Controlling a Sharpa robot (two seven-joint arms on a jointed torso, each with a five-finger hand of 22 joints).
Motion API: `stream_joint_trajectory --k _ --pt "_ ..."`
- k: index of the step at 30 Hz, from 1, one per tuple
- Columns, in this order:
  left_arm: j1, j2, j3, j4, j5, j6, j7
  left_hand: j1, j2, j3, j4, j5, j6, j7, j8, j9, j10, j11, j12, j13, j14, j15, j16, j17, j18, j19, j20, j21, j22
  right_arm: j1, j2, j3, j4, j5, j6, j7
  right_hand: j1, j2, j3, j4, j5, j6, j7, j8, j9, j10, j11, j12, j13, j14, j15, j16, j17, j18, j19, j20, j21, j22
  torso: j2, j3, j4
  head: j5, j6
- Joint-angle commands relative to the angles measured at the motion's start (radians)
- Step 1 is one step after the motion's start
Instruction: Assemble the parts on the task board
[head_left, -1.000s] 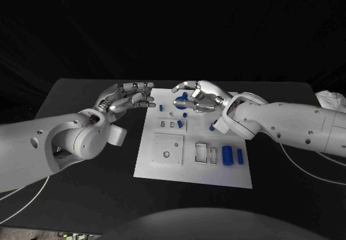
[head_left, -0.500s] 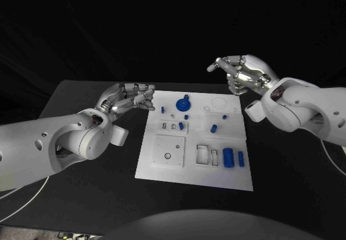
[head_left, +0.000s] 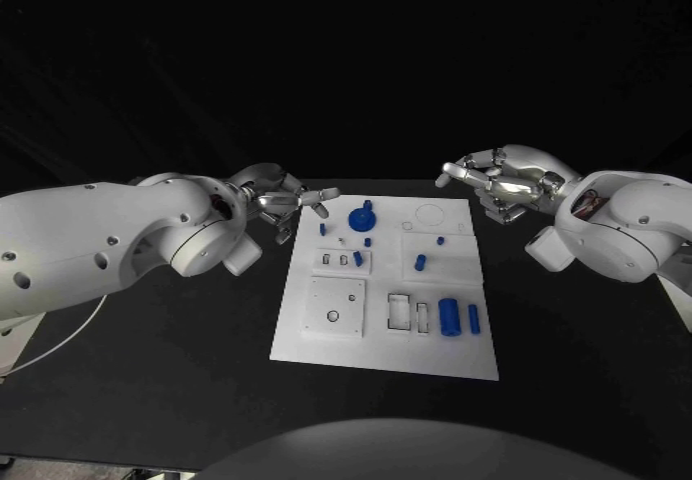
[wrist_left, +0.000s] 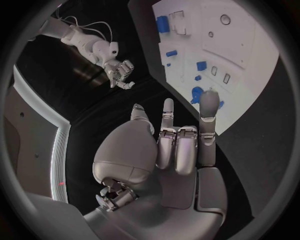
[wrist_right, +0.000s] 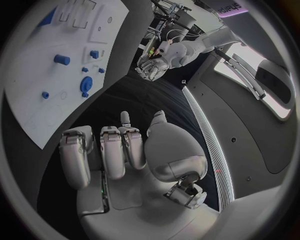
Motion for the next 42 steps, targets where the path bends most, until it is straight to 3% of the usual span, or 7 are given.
stream_joint_trajectory --k 1,5,12,19,27,33,42 --pt "0.008 0.032 0.001 -0.018 -0.172 0.22 -0.337 -0.036 -0.001 -0.01 0.004 0.014 0.028 -0.018 0.034 0.035 0.105 -0.022 0.002 0.263 0.105 -0.024 0.004 0.265 -0.026 0.067 -0.02 0.1 0.155 -0.004 0.005 -0.003 0.0 -0.05 0.074 -0.094 0.016 0.003 -0.009 0.001 0.023 -0.011 0.002 0.01 0.009 0.108 -0.003 0.004 0.263 0.108 -0.004 0.003 0.263 -0.011 0.097 -0.008 -0.004 0.26 -0.012 0.0089 -0.0209 0.013 -0.014" --pt "0.013 0.088 0.001 -0.06 -0.184 0.33 -0.464 -0.082 -0.001 -0.011 0.006 0.038 0.032 -0.032 0.047 0.081 0.105 -0.04 0.002 0.263 0.105 -0.043 0.004 0.265 -0.055 0.139 -0.041 0.201 0.329 -0.006 0.007 -0.005 0.002 -0.053 0.085 -0.112 0.034 0.007 -0.011 0.001 0.051 -0.022 0.002 0.018 0.021 0.108 -0.003 0.004 0.263 0.108 -0.003 0.003 0.263 -0.009 0.091 -0.007 -0.008 0.257 -0.007 0.0123 -0.0247 0.021 -0.014" --pt "0.011 0.18 0.001 -0.136 -0.215 0.386 -0.551 -0.061 0.004 0.0 0.004 0.123 0.026 -0.034 0.024 0.111 0.105 -0.044 0.002 0.263 0.105 -0.05 0.004 0.265 -0.068 0.179 -0.049 0.243 0.412 -0.007 0.013 -0.006 0.011 -0.055 0.093 -0.121 0.059 0.011 -0.014 0.001 0.089 -0.04 0.004 0.026 0.034 0.108 -0.001 0.004 0.263 0.108 -0.002 0.003 0.263 -0.006 0.081 -0.006 -0.016 0.253 0.004 0.0132 -0.034 0.032 -0.014" --pt "0.002 0.244 0.002 -0.195 -0.252 0.379 -0.571 -0.043 0.009 0.003 0.003 0.178 0.034 -0.037 0.013 0.136 0.105 -0.049 0.002 0.263 0.105 -0.054 0.004 0.265 -0.07 0.185 -0.053 0.248 0.425 -0.009 0.015 -0.006 0.019 -0.056 0.097 -0.124 0.066 0.015 -0.016 0.001 0.1 -0.053 0.007 0.029 0.04 0.108 0.001 0.004 0.263 0.108 -0.001 0.003 0.263 -0.003 0.069 -0.004 -0.025 0.249 0.005 0.0124 -0.0401 0.042 -0.014" --pt "-0.015 0.29 0.003 -0.239 -0.257 0.376 -0.575 0.005 0.016 0.017 0.002 0.257 0.031 -0.037 -0.011 0.16 0.105 -0.048 0.002 0.263 0.105 -0.055 0.004 0.265 -0.071 0.187 -0.054 0.248 0.432 -0.009 0.017 -0.006 0.021 -0.056 0.097 -0.127 0.077 0.016 -0.018 0.001 0.125 -0.06 0.009 0.038 0.05 0.108 0.003 0.004 0.263 0.108 0.002 0.003 0.263 0.0 0.062 -0.002 -0.031 0.246 0.003 0.0097 -0.036 0.04 -0.014" --pt "-0.027 0.319 0.003 -0.274 -0.26 0.39 -0.578 0.012 0.016 0.019 0.001 0.266 0.032 -0.037 -0.015 0.164 0.105 -0.049 0.002 0.263 0.105 -0.055 0.004 0.265 -0.071 0.186 -0.054 0.247 0.432 -0.009 0.02 -0.006 0.02 -0.056 0.1 -0.132 0.081 0.017 -0.019 0.001 0.133 -0.061 0.01 0.041 0.053 0.108 0.004 0.004 0.263 0.108 0.002 0.003 0.263 0.001 0.058 -0.001 -0.034 0.244 0.003 0.0083 -0.0397 0.039 -0.014" --pt "-0.049 0.352 0.005 -0.324 -0.278 0.391 -0.58 0.019 0.023 0.024 0.002 0.271 0.032 -0.037 -0.019 0.169 0.105 -0.049 0.002 0.263 0.105 -0.055 0.004 0.265 -0.074 0.194 -0.054 0.254 0.45 -0.011 0.018 -0.006 0.019 -0.056 0.106 -0.136 0.091 0.018 -0.02 0.0 0.151 -0.064 0.011 0.046 0.058 0.108 0.005 0.004 0.263 0.108 0.004 0.003 0.263 0.003 0.051 0.0 -0.039 0.242 0.002 0.004 -0.0372 0.027 -0.014"
